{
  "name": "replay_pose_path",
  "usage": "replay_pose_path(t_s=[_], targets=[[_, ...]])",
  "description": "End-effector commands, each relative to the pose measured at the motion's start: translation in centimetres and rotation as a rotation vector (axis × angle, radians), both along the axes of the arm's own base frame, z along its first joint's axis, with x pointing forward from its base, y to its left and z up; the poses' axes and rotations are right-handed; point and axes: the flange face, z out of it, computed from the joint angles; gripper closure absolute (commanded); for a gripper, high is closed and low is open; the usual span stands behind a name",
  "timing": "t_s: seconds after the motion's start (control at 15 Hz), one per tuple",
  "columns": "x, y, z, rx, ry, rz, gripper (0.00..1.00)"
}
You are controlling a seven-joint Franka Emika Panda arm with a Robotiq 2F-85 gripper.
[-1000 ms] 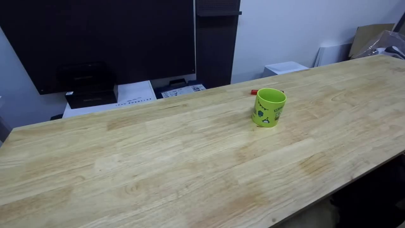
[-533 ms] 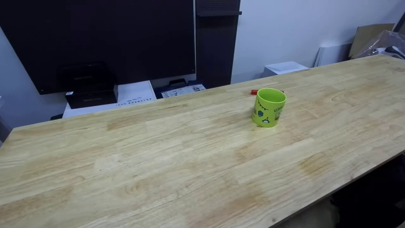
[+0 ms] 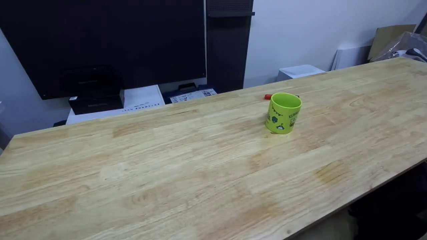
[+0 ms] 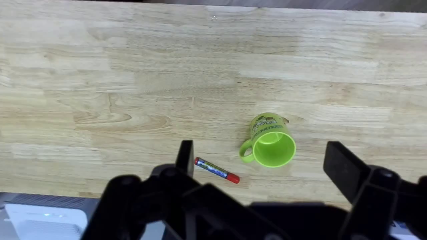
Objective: Place the marker in the mug
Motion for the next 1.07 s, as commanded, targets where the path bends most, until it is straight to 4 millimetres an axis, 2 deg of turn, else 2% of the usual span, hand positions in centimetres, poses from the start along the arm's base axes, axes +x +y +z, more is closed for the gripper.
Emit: replay_pose_path(t_s=[0.0,0.27,0.33,0.47,0.73,1.0], targets=[[4.7,-4.1,-2.4,0.005,0.073,0.182,0.00],[8.4,-5.4,-2.8,-0.014,0.127,0.412,0.00],[5.9,-5.1,-3.3,-0.005,0.096,0.328,0.00],[6.6,-5.2,-3.9,-0.006,0.109,0.342,0.00],[6.2,-5.2,-3.8,-0.004,0.107,0.338,0.00],[8.1,-5.4,-4.6,-0.030,0.146,0.583,0.00]])
